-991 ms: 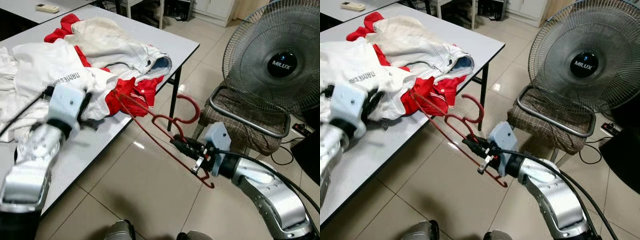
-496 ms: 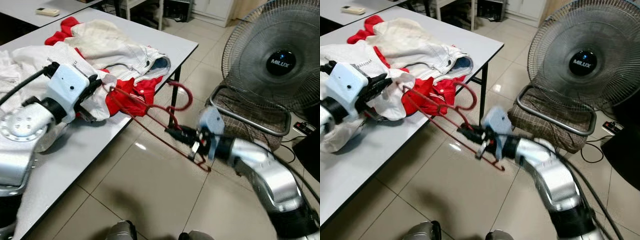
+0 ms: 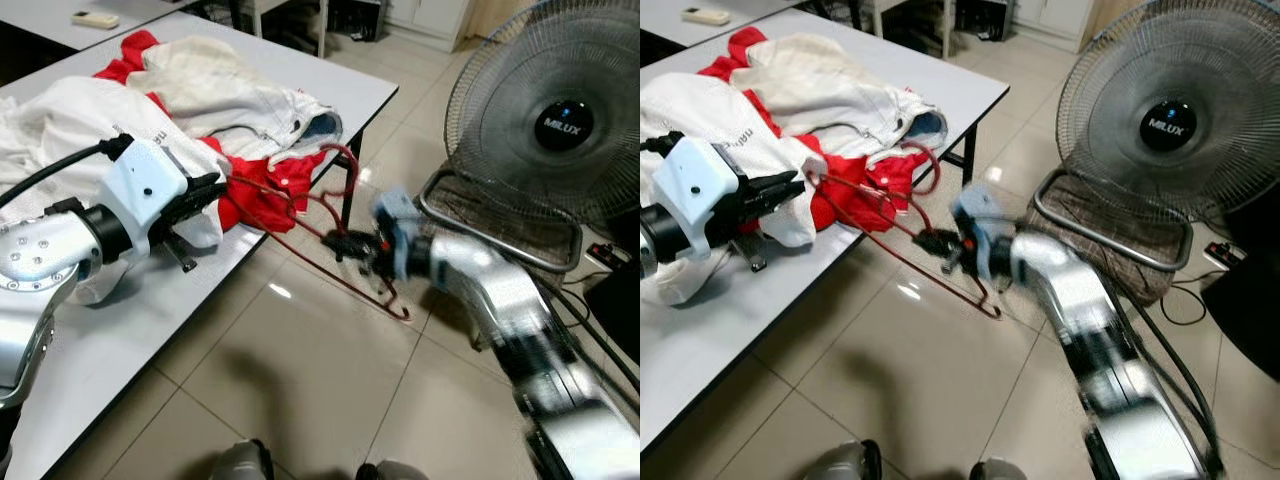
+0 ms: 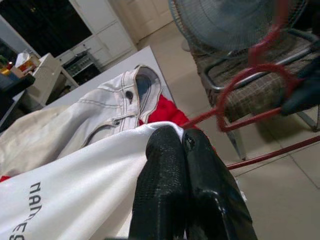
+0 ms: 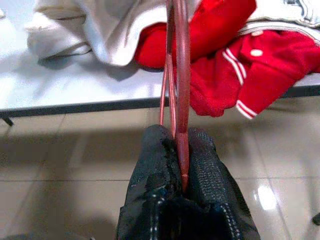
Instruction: Hang hanger
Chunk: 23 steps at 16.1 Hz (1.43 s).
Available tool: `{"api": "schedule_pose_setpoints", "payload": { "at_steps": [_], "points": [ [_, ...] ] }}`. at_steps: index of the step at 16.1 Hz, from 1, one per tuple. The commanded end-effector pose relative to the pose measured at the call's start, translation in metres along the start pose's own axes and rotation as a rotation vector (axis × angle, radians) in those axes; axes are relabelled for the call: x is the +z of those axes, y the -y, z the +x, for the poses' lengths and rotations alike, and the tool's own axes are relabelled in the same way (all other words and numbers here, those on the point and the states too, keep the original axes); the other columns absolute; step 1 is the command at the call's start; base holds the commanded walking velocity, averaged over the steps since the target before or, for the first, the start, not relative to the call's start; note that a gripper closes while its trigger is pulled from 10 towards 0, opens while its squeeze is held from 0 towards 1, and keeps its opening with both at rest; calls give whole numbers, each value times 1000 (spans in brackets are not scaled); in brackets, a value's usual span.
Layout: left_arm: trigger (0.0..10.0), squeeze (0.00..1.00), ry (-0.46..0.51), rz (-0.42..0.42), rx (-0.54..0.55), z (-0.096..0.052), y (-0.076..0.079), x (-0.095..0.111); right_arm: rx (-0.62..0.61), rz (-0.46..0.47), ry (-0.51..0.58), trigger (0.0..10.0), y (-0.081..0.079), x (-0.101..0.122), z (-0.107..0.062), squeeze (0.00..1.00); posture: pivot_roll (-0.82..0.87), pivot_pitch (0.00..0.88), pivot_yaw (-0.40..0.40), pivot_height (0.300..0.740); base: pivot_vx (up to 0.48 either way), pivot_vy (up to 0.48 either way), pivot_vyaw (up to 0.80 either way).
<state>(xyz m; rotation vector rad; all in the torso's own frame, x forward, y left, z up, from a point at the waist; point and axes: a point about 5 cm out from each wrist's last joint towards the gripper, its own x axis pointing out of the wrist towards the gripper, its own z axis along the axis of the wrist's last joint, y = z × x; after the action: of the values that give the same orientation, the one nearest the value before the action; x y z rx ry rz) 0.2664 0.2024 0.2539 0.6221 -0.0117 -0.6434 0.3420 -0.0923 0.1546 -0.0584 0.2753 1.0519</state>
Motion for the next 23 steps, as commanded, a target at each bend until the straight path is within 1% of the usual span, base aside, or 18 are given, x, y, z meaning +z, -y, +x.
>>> {"api": "schedule_pose_setpoints", "payload": {
  "at_steps": [1, 3, 5, 7, 8, 9, 10, 12, 13, 14, 15, 16, 17, 18, 19, 20, 22, 23],
  "points": [
    [0, 0, 44, 30, -43, 1, 5, 13, 1, 23, 29, 10000, 6, 4, 0, 0, -1, 140, -31, 740, 0, 0, 0],
    [0, 0, 35, 29, -66, 1, 7, 14, 56, 19, 54, 10000, 8, 14, 7, 0, 14, 144, -35, 740, 0, 0, 0],
    [0, 0, -4, 55, -3, 1, -2, 9, 125, -14, 76, 10000, 5, 24, 10, 0, 15, 140, -30, 740, 0, 0, 0],
    [0, 0, -1, 78, 54, 2, -12, 11, 138, -23, 109, 10000, 3, 32, 12, 0, 16, 135, -25, 740, 0, 0, 0],
    [0, 0, 45, 90, 126, 3, -22, 19, 131, 5, 170, 10000, 5, 42, 14, 0, 18, 137, -24, 740, 0, 0, 0],
    [0, 0, 73, 77, 145, 4, -26, 24, 113, 46, 208, 10000, 7, 47, 14, 0, 19, 137, -23, 740, 0, 0, 0],
    [0, 0, 86, 62, 126, 3, -27, 28, 70, 122, 244, 10000, 13, 49, 17, 0, 24, 140, -23, 740, 0, 0, 0],
    [0, 0, 79, 50, 81, 2, -23, 27, 40, 183, 260, 10000, 17, 46, 20, 0, 30, 143, -23, 740, 0, 0, 0],
    [0, 0, 63, 39, 50, 0, -20, 25, 24, 267, 296, 10000, 19, 45, 22, 0, 38, 147, -25, 740, 0, 0, 0],
    [0, 0, -2, 29, -14, -4, -11, 15, 7, 505, 404, 10000, 20, 45, 30, 0, 59, 154, -30, 740, 0, 0, 0],
    [588, 0, -26, 20, -44, -5, -4, 10, 18, 624, 450, 10000, 16, 45, 36, 0, 79, 160, -32, 740, 0, 0, 0],
    [784, 0, -32, -1, -77, -2, 8, 6, 40, 793, 502, 10000, 8, 42, 48, 0, 92, 167, -34, 740, 0, 0, 0],
    [784, 0, -27, -13, -86, 0, 13, 5, 49, 862, 518, 10000, 4, 41, 54, 0, 96, 168, -34, 740, 0, 0, 0],
    [0, 0, -13, -55, -146, 3, 28, 6, 73, 1029, 562, 10000, -6, 39, 65, 0, 106, 183, -29, 740, 0, 0, 0],
    [0, 0, -8, -70, -168, 3, 33, 7, 77, 1075, 574, 10000, -8, 39, 69, 0, 107, 186, -29, 740, 0, 0, 0],
    [0, 0, -7, -92, -217, 1, 39, 9, 82, 1169, 604, 10000, -12, 40, 74, 0, 114, 199, -26, 740, 0, 0, 0],
    [0, 0, -23, -94, -260, -2, 43, 9, 104, 1245, 622, 10000, -19, 46, 82, 0, 128, 219, -21, 740, 0, 0, 0],
    [0, 0, -43, -101, -307, -4, 49, 8, 116, 1292, 643, 10000, -23, 51, 87, 0, 139, 232, -14, 740, 0, 0, 0]
  ]
}}
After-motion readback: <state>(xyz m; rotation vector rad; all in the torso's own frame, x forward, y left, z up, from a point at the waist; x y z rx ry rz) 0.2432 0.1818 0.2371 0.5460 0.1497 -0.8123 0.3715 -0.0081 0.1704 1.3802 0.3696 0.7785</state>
